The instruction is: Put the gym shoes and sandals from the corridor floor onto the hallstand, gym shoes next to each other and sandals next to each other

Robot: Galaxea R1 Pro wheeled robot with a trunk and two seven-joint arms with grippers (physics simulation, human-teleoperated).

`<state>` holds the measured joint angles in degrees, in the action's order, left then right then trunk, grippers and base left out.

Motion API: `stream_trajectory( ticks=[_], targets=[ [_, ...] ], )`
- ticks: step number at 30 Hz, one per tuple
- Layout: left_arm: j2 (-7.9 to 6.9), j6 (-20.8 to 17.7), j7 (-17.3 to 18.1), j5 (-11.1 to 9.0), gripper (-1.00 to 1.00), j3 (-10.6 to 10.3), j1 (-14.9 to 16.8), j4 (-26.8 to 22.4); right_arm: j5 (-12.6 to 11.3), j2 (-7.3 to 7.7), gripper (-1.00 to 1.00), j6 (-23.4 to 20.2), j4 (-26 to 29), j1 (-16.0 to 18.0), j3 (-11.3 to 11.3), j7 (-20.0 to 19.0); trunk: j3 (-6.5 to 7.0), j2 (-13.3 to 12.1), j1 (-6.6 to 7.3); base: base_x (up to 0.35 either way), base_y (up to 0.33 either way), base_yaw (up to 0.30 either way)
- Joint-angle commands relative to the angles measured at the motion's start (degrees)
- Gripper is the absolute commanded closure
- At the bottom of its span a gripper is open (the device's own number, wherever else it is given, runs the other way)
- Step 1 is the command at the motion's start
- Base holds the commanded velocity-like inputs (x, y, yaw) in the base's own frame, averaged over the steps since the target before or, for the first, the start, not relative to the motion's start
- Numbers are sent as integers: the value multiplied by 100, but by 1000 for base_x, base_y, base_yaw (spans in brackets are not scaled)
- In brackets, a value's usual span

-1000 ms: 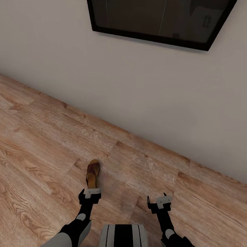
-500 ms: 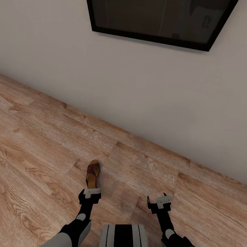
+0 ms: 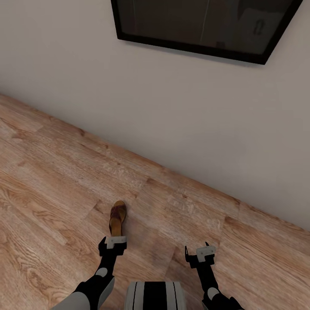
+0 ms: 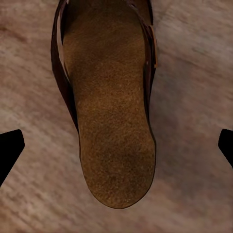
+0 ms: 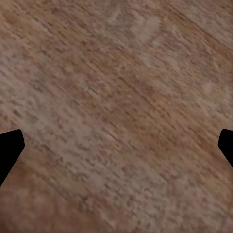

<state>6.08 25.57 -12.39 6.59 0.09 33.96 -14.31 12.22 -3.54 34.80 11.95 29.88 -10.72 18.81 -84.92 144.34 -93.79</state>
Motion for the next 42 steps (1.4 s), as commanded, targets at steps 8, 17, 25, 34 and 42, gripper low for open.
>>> stream_trajectory(
  ticks=[8, 17, 25, 34, 42],
  targets=[
    [-48, 1, 0, -6, -100, 0, -1, -1, 0, -3, -100, -4, 0, 0, 0, 0, 0, 0, 0, 0, 4, 0],
    [-79, 1, 0, -8, -100, 4, 0, -2, 0, 1, -100, -2, 0, 0, 0, 0, 0, 0, 0, 0, 0, 0],
    [-83, 1, 0, -9, -100, 3, 0, -2, 0, 1, -100, 0, 0, 0, 0, -1, 0, 0, 0, 0, 0, 0],
    [-81, 7, 0, -9, -100, 1, 2, -2, 0, 0, -100, -3, 0, 0, 0, 0, 0, 0, 0, 0, 0, 0],
    [-81, 9, 0, -9, -100, 0, 2, -2, 0, 1, -100, -3, 0, 0, 0, 0, -89, 5, -10, 0, 0, 0]
  ],
)
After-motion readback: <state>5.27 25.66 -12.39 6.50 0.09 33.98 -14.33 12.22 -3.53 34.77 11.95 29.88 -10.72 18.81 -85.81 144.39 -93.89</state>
